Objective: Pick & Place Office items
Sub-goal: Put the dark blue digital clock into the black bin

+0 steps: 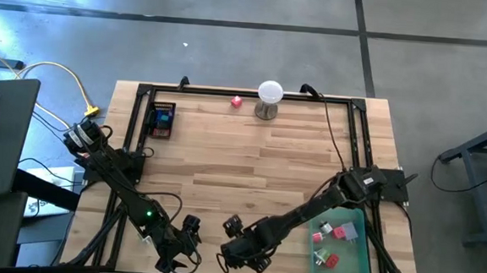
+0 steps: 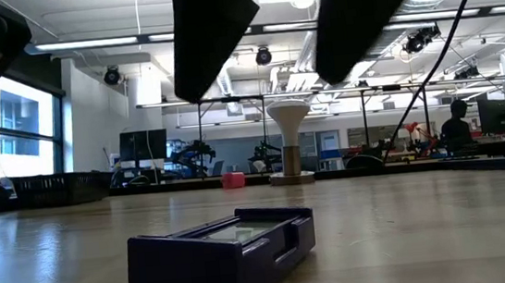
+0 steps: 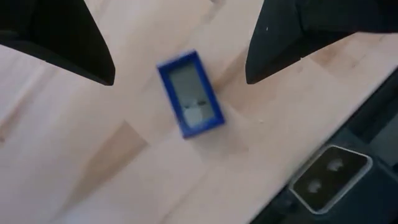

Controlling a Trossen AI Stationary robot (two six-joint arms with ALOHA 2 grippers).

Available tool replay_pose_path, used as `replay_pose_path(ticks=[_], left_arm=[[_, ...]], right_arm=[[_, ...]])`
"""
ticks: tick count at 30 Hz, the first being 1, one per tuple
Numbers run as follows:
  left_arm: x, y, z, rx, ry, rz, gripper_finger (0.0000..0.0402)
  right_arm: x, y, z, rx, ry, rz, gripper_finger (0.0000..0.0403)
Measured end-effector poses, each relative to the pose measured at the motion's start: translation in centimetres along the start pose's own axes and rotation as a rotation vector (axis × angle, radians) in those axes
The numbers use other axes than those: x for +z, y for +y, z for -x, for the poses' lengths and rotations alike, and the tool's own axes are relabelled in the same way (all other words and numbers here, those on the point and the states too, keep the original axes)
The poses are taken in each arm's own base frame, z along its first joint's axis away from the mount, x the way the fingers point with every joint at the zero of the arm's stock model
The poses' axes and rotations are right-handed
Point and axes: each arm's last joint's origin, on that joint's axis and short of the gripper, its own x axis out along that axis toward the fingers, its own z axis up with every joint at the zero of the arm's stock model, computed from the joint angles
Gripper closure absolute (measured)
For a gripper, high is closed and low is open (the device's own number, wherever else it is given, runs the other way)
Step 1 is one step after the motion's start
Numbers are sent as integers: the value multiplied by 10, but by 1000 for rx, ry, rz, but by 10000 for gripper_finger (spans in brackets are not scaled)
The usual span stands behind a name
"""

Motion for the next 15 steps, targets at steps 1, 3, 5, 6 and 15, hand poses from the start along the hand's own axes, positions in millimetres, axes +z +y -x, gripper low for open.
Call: replay_pose_path(ticks=[1, 3, 5, 6, 15], left_arm=[[0, 0, 0, 0, 0, 0, 8], [0, 0, 0, 0, -1, 1, 8], [1, 0, 0, -2, -6, 6, 8], [1, 0, 0, -2, -8, 12, 8], [0, -2, 0, -9, -6, 74, 8]], right_arm=[[1, 2, -3, 8, -5, 4, 54], [4, 6, -9, 12, -28, 13, 54], [5, 8, -15, 12, -40, 33, 54], [6, 8, -16, 3, -42, 39, 54], [1, 3, -32, -8, -3, 24, 54]])
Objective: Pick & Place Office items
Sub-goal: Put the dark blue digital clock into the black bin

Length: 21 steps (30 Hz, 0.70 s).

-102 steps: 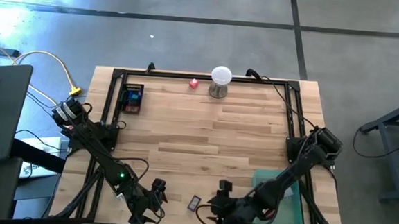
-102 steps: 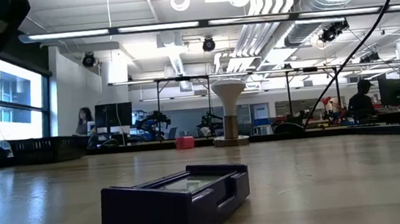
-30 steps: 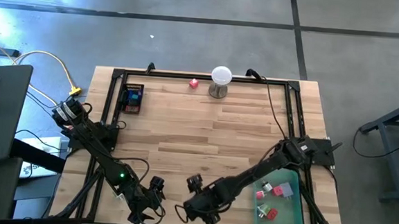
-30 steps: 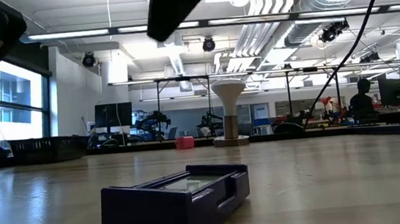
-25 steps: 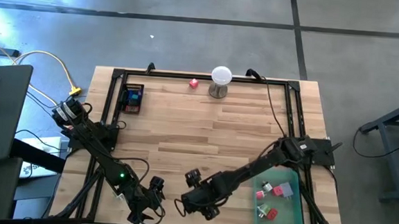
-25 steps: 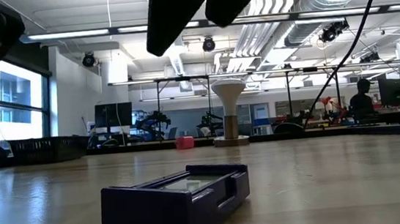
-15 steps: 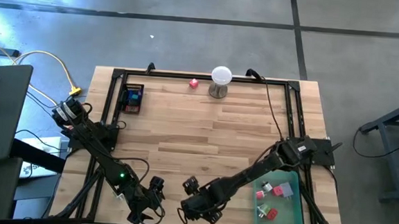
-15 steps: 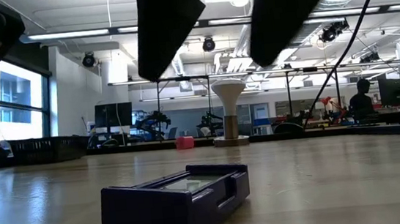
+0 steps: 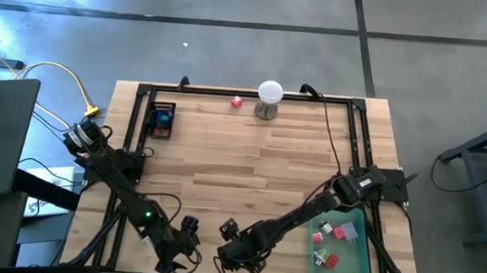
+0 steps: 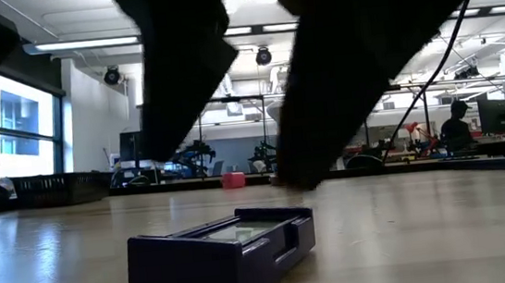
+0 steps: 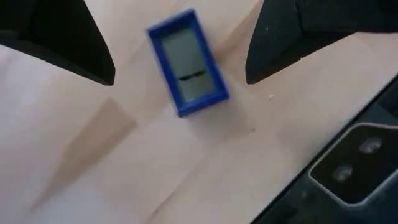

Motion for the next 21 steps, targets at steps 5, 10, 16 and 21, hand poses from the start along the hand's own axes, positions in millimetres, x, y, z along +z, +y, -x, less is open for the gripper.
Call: replay_pose_path(ticks=[5, 10, 16, 21], left_arm=[[-1, -2, 0, -5, 1, -2, 8], [-1, -2, 0, -4, 2, -2, 8], [-1, -2, 0, -3, 2, -21, 8], [-1, -2, 0, -3, 2, -21, 8]], right_arm=[[-7, 0, -12, 27, 53, -4, 57], [-13, -1, -21, 58, 100, -11, 71], [-15, -8, -22, 74, 95, -31, 114], [-15, -10, -23, 94, 91, -60, 178]])
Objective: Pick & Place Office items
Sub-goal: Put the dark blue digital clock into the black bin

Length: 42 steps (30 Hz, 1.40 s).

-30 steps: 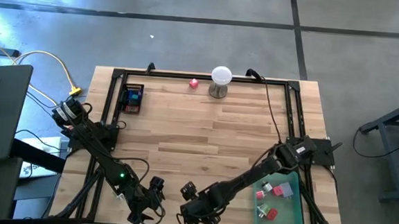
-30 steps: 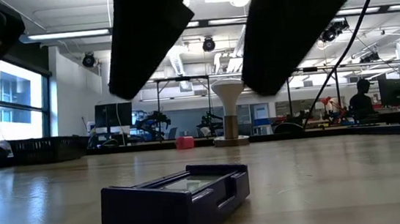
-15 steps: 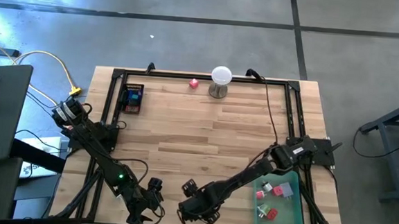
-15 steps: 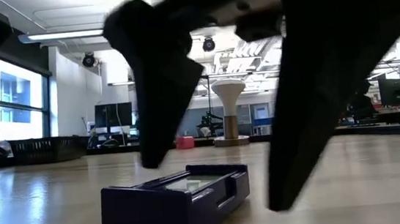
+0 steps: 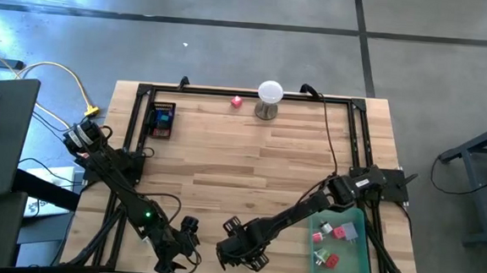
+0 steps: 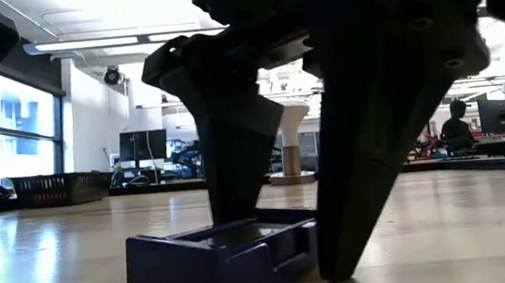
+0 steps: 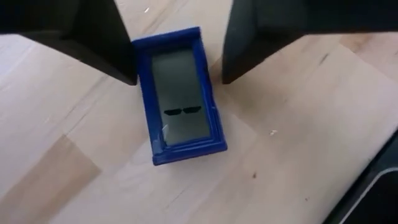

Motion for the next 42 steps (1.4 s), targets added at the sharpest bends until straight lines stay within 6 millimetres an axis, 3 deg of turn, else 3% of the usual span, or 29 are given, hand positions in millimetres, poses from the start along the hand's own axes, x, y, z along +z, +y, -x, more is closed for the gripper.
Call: replay_pose_path(ticks=[6, 13, 19, 28, 37, 42], left_arm=[[-1, -1, 0, -3, 1, -3, 8], [-1, -1, 0, -3, 1, -3, 8], [3, -3, 0, -17, -36, 2, 8], [8, -1, 0, -24, -69, 65, 8], [32, 45, -3, 60, -170, 421, 8], [39, 67, -2, 106, -194, 475, 8]], right_arm=[[8, 11, 0, -41, -54, -66, 272], [23, 19, 1, -130, -191, -181, 274], [20, 17, 1, -276, -172, -326, 271], [21, 36, 3, -473, -198, -412, 272], [21, 61, 6, -630, -238, -472, 271], [16, 69, 8, -717, -230, -511, 271]])
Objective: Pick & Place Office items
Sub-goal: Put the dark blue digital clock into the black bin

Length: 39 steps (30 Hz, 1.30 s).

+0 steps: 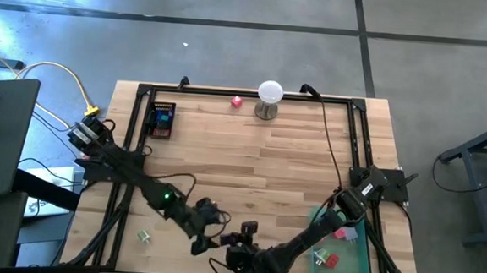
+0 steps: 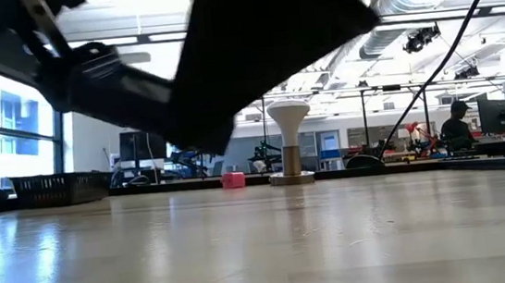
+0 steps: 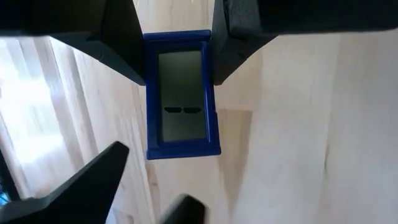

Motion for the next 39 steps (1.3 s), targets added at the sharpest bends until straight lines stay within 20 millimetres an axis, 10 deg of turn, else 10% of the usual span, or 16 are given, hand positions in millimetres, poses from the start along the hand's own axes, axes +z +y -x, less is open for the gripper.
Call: replay_pose_path(ticks=[39], left_arm=[[17, 6, -2, -24, -80, -56, 8]], right_arm=[[-2, -13, 17, -229, -75, -10, 270]])
